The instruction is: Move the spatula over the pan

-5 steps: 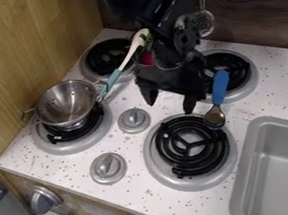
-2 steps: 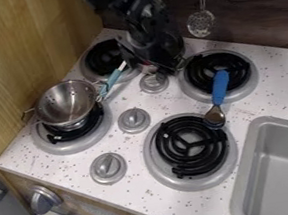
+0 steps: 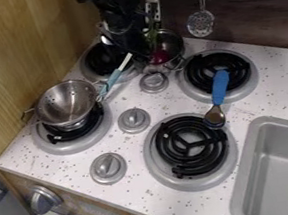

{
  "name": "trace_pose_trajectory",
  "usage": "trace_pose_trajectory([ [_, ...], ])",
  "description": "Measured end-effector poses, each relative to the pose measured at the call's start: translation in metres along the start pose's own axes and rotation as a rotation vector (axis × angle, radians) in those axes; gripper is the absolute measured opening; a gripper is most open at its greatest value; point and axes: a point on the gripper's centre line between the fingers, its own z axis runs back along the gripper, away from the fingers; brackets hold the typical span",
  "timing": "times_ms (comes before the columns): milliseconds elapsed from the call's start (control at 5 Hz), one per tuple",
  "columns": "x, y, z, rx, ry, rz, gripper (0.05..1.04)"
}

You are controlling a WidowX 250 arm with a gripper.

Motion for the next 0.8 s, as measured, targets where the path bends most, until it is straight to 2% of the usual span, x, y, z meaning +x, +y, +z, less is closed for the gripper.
trace_pose_trajectory([
  [200, -0.015, 0.01, -0.01, -0.023, 0.055, 0.056, 0.999],
  [400, -0.016, 0.016, -0.012, -0.037, 0.077, 0.071, 0.999],
  [600, -0.026, 0.022, -0.022, -0.059, 0.075, 0.101, 0.999],
  [800, -0.033, 0.02, -0.039, -0.098, 0.052, 0.126, 0.999],
])
